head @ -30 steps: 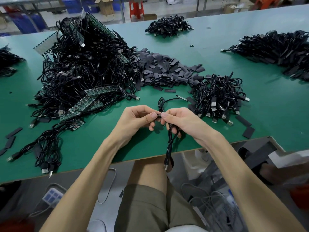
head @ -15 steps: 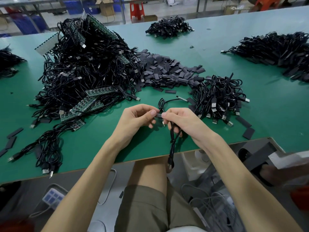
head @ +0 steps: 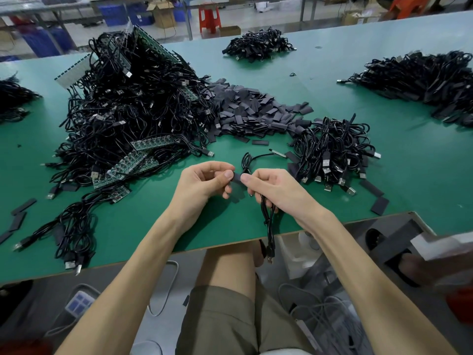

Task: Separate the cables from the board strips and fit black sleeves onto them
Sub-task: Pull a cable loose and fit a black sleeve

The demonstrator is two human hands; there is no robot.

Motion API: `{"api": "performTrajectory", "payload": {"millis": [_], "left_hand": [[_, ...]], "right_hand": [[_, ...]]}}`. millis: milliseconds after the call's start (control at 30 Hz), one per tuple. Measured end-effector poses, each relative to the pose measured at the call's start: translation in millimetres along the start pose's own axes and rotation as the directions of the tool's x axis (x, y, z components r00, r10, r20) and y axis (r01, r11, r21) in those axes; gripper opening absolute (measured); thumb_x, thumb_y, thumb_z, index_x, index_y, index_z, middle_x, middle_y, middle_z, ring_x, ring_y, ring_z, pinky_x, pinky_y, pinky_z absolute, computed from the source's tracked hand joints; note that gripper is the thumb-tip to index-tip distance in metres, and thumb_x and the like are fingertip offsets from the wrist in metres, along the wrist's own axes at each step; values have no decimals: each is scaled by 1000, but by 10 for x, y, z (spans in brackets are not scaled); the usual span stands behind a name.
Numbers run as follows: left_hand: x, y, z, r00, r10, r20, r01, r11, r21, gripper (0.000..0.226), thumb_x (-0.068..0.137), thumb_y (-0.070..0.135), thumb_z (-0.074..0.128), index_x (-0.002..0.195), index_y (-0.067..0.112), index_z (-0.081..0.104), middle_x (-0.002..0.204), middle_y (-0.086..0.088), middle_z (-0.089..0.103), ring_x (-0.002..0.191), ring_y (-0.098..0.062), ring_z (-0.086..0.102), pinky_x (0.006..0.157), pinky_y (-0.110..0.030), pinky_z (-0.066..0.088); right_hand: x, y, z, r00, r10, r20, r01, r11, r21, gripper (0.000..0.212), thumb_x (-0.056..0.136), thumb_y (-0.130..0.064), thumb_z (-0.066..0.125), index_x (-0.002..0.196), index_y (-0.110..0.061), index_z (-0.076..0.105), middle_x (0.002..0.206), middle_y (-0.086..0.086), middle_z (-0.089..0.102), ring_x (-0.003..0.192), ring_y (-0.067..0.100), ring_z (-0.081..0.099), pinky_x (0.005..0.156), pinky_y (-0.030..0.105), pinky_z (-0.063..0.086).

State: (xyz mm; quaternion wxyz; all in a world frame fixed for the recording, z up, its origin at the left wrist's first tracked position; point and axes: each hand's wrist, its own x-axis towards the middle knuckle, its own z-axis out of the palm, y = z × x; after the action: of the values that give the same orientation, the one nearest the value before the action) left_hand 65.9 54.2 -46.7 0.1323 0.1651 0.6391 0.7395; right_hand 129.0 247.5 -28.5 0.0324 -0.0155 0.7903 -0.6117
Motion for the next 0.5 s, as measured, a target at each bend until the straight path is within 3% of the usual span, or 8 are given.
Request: {"api": "performTrajectory", "payload": {"millis": [167,300,400,500], "left_hand": [[-2,11,20,1000,-8,23,9,999,-44,16,88,11,72,101,2,72,85,-22,62,65,-21,57,61,-26,51],[0,-14,29,999,9,50,-10,1000,20,25,92,17,69,109,-2,69,86,-14,70,70,-18,63,64,-24,53],[-4,0,38,997,14,81,-17,999,42,29,92,20,69,115,3,69,100,-12,75,79,-19,68,68,-25,55],[-19,16,37,992,25,124,-40,991,126,24,97,23,65,113,8,74,100,-14,76,81,-18,68,69,-24,54]], "right_hand": [[-15,18,6,999,-34,16,34,999,-11,31,100,-39,64,73,-24,66,57,-8,58,48,7,47,50,14,38],[-11,30,-1,999,-31,-16,32,999,21,30,101,-29,63,74,-17,66,56,-8,57,50,8,47,51,18,39],[-12,38,-20,997,-28,-70,34,996,78,31,103,-31,61,76,-15,68,59,-7,59,52,8,48,53,26,37],[-26,44,-9,991,-50,-125,69,986,150,30,103,-36,61,84,-16,72,62,-7,61,53,8,52,52,23,40]]}}
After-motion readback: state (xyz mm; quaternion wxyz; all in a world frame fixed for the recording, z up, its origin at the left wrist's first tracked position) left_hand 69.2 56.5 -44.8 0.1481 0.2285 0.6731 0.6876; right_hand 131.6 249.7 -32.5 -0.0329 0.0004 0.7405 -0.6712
